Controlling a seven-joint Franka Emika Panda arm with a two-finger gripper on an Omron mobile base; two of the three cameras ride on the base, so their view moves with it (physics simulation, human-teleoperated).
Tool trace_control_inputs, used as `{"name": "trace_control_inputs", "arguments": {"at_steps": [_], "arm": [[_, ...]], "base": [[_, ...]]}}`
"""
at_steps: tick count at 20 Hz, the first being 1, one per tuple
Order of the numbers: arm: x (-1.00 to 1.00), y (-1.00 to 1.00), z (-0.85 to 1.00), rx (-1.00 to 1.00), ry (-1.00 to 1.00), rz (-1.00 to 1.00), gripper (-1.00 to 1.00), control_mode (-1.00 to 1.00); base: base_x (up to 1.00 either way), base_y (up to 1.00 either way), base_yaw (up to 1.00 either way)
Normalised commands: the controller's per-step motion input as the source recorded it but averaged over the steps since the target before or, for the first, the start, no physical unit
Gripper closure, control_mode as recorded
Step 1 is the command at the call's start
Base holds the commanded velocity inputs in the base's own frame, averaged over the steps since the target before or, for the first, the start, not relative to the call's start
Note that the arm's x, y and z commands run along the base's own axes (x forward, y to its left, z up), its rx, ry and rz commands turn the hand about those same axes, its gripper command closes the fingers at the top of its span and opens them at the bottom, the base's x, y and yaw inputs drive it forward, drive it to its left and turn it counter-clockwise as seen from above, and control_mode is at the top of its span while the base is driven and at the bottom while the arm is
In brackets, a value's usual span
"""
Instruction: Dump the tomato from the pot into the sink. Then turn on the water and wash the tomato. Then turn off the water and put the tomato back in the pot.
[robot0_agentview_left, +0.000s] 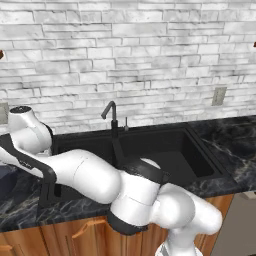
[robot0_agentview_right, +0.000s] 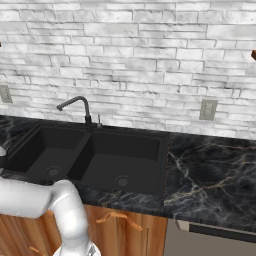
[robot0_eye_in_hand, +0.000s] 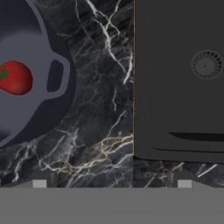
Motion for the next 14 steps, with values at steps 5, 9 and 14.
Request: {"name": "trace_control_inputs", "arguments": {"at_steps": [5, 9, 14], "arm": [[0.19, 0.15, -0.13, 0.0, 0.0, 0.0, -1.0, -1.0], [0.17, 0.12, -0.23, 0.0, 0.0, 0.0, -1.0, -1.0], [0.13, 0.14, -0.21, 0.0, 0.0, 0.0, -1.0, -1.0]], "base": [[0.0, 0.0, 0.0], [0.0, 0.0, 0.0], [0.0, 0.0, 0.0]]}}
